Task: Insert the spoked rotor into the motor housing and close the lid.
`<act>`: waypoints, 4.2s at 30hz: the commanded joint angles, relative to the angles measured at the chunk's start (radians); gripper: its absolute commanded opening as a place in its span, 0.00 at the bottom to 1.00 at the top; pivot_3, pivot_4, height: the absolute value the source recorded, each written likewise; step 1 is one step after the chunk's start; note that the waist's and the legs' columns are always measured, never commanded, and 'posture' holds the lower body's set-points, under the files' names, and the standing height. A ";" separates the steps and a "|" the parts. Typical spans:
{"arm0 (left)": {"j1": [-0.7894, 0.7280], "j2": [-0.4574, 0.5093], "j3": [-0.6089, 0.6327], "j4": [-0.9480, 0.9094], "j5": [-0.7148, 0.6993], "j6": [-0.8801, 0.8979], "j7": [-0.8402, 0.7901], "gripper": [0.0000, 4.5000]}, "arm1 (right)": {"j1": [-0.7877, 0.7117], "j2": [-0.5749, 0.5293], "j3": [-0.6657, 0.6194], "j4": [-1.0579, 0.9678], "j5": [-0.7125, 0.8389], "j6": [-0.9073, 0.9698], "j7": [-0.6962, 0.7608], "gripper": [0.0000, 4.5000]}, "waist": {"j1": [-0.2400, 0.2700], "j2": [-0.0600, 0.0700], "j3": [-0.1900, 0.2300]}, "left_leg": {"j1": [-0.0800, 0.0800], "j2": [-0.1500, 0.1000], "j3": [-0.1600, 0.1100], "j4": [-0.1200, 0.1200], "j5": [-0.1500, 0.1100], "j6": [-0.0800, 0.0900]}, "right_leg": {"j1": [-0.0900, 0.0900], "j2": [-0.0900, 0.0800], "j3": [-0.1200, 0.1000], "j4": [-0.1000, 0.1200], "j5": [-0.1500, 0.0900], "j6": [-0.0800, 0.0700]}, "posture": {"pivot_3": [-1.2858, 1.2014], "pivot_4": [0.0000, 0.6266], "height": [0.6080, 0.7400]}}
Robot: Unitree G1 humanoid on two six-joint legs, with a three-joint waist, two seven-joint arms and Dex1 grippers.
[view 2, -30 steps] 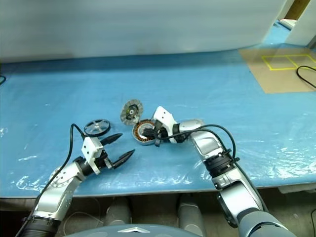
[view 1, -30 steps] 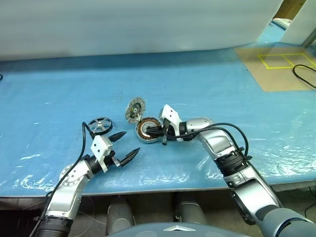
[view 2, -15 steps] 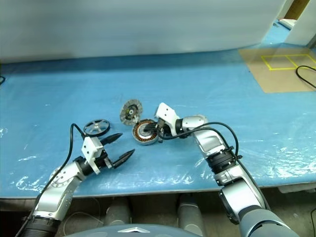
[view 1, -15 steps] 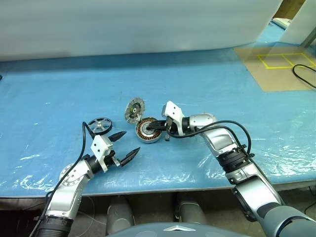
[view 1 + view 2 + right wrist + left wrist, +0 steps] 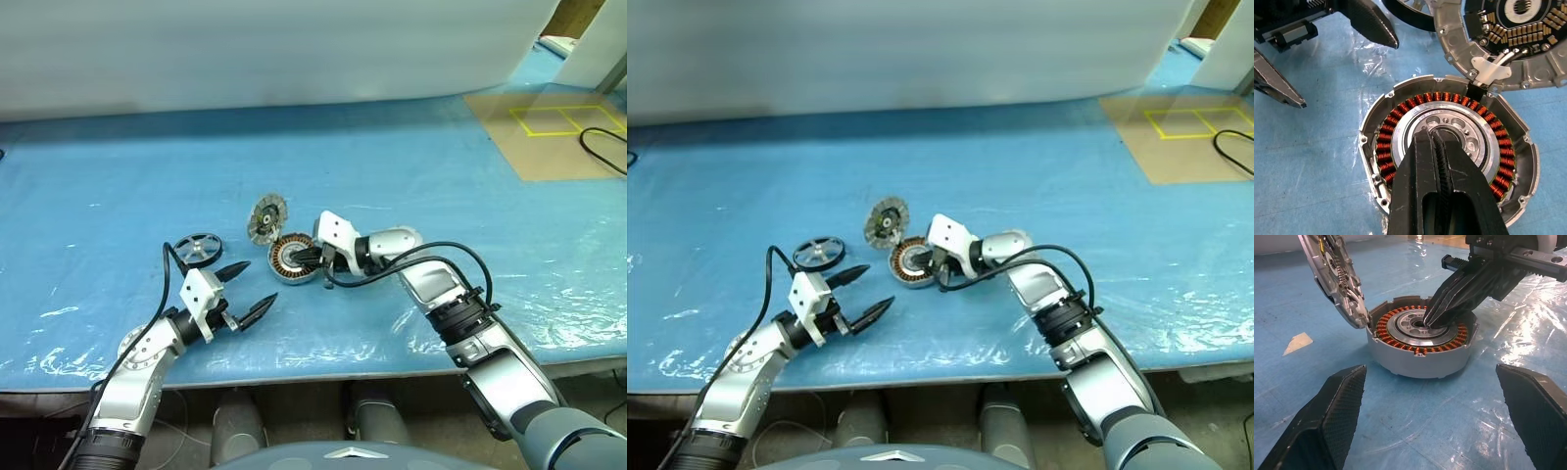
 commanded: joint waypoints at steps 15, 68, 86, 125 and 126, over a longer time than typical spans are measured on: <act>0.009 0.005 0.002 -0.030 -0.009 0.000 -0.001 1.00 | -0.083 0.038 -0.042 0.006 0.041 0.073 0.012 0.01 | 0.002 0.000 0.000 | 0.000 0.000 0.000 0.000 0.000 0.000 | 0.000 0.000 0.000 0.000 0.000 0.000 | 0.52 0.24 1.00; -0.008 0.008 0.006 -0.034 -0.010 0.008 0.005 1.00 | -0.083 0.028 -0.062 0.070 0.005 -0.040 0.029 0.01 | 0.001 0.000 0.000 | 0.001 0.000 0.000 0.004 -0.001 0.002 | 0.000 0.000 0.001 0.007 0.000 0.000 | 0.52 0.24 1.00; -0.051 0.205 0.191 -0.209 -0.277 0.308 -0.044 1.00 | 0.040 -0.087 -0.180 -0.110 0.224 0.004 0.162 0.01 | 0.003 0.000 0.000 | 0.000 0.000 0.000 0.003 -0.001 0.002 | 0.000 0.000 0.000 0.003 0.000 0.000 | 0.52 0.24 1.00; -1.191 0.442 -0.293 1.175 0.224 0.119 -0.789 1.00 | 0.381 -0.018 -0.085 -0.395 0.176 0.037 -0.136 0.01 | 0.035 -0.004 0.003 | -0.001 -0.001 -0.003 0.002 -0.002 -0.004 | 0.002 0.000 -0.001 0.000 0.000 0.000 | 0.52 0.24 1.00; -1.190 0.436 -0.291 1.180 0.219 0.100 -0.789 1.00 | 0.388 -0.015 -0.086 -0.402 0.177 0.041 -0.146 0.01 | 0.036 -0.004 0.003 | -0.001 -0.001 -0.004 0.002 -0.002 -0.004 | 0.002 -0.001 -0.002 0.000 0.000 0.000 | 0.52 0.24 1.00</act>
